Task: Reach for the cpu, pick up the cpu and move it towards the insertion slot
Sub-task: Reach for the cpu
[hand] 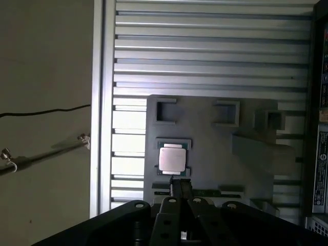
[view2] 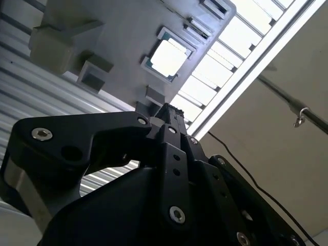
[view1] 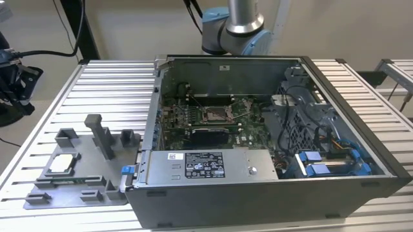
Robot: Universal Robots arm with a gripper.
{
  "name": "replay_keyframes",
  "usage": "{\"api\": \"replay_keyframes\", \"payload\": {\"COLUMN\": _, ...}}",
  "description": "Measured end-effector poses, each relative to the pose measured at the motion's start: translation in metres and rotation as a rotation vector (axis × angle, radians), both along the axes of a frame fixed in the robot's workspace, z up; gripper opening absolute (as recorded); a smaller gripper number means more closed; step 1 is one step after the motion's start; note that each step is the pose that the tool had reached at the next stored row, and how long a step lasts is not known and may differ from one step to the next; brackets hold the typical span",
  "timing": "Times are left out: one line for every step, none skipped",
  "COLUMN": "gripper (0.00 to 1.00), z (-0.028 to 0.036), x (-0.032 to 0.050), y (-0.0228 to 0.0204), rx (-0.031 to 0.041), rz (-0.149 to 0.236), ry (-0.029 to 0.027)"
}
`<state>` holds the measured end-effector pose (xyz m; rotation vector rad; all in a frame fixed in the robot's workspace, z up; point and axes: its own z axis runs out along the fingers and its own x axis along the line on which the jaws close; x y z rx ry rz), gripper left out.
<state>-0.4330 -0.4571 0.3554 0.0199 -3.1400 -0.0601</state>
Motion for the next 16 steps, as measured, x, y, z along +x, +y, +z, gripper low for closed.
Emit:
{"api": "replay_keyframes", "payload": {"gripper": 1.00, "z": 0.0000, "x": 0.0000, "y": 0.0000, "rx": 0.0000, "rz": 0.000, "ry": 0.0000}}
{"api": "replay_keyframes", "payload": {"gripper": 1.00, "z": 0.0000, "x": 0.0000, "y": 0.0000, "rx": -0.0001, "rz": 0.000, "ry": 0.0001}}
{"api": "replay_keyframes", "payload": {"gripper": 1.00, "z": 0.0000, "x": -0.0001, "y": 0.0000, "rx": 0.0000, "rz": 0.000, "ry": 0.0001}}
{"api": "replay_keyframes", "payload": {"gripper": 1.00, "z": 0.0000, "x": 0.0000, "y": 0.0000, "rx": 0.0000, "rz": 0.000, "ry": 0.0000}}
{"api": "replay_keyframes", "payload": {"gripper": 1.00, "z": 0.0000, "x": -0.0001, "y": 0.0000, "rx": 0.0000, "rz": 0.000, "ry": 0.0000}}
{"api": "replay_keyframes", "payload": {"gripper": 1.00, "z": 0.0000, "x": -0.0001, "y": 0.0000, "rx": 0.0000, "rz": 0.000, "ry": 0.0000}}
{"api": "replay_keyframes", "payload": {"gripper": 1.00, "z": 0.0000, "x": -0.0001, "y": 0.0000, "rx": 0.0000, "rz": 0.000, "ry": 0.0000}}
{"api": "replay_keyframes", "payload": {"gripper": 1.00, "z": 0.0000, "x": -0.0002, "y": 0.0000, "rx": 0.0000, "rz": 0.000, "ry": 0.0000}}
{"api": "replay_keyframes", "payload": {"gripper": 1.00, "z": 0.0000, "x": -0.0002, "y": 0.0000, "rx": 0.0000, "rz": 0.000, "ry": 0.0001}}
{"api": "replay_keyframes", "payload": {"gripper": 1.00, "z": -0.0002, "x": -0.0003, "y": 0.0000, "rx": -0.0001, "rz": 0.000, "ry": 0.0002}}
{"api": "replay_keyframes", "payload": {"gripper": 1.00, "z": -0.0006, "x": -0.0003, "y": 0.0000, "rx": 0.0000, "rz": 0.000, "ry": 0.0001}}
{"api": "replay_keyframes", "payload": {"gripper": 1.00, "z": -0.0010, "x": -0.0003, "y": 0.0000, "rx": 0.0000, "rz": 0.000, "ry": 0.0000}}
{"api": "replay_keyframes", "payload": {"gripper": 1.00, "z": -0.0016, "x": -0.0003, "y": 0.0000, "rx": 0.0000, "rz": 0.000, "ry": 0.0000}}
{"api": "replay_keyframes", "payload": {"gripper": 1.00, "z": -0.0022, "x": -0.0003, "y": 0.0000, "rx": 0.0000, "rz": 0.000, "ry": 0.0000}}
{"api": "replay_keyframes", "payload": {"gripper": 1.00, "z": -0.0030, "x": -0.0003, "y": 0.0000, "rx": 0.0000, "rz": 0.000, "ry": 0.0000}}
{"api": "replay_keyframes", "payload": {"gripper": 1.00, "z": -0.0039, "x": -0.0002, "y": 0.0000, "rx": 0.0000, "rz": 0.000, "ry": 0.0000}}
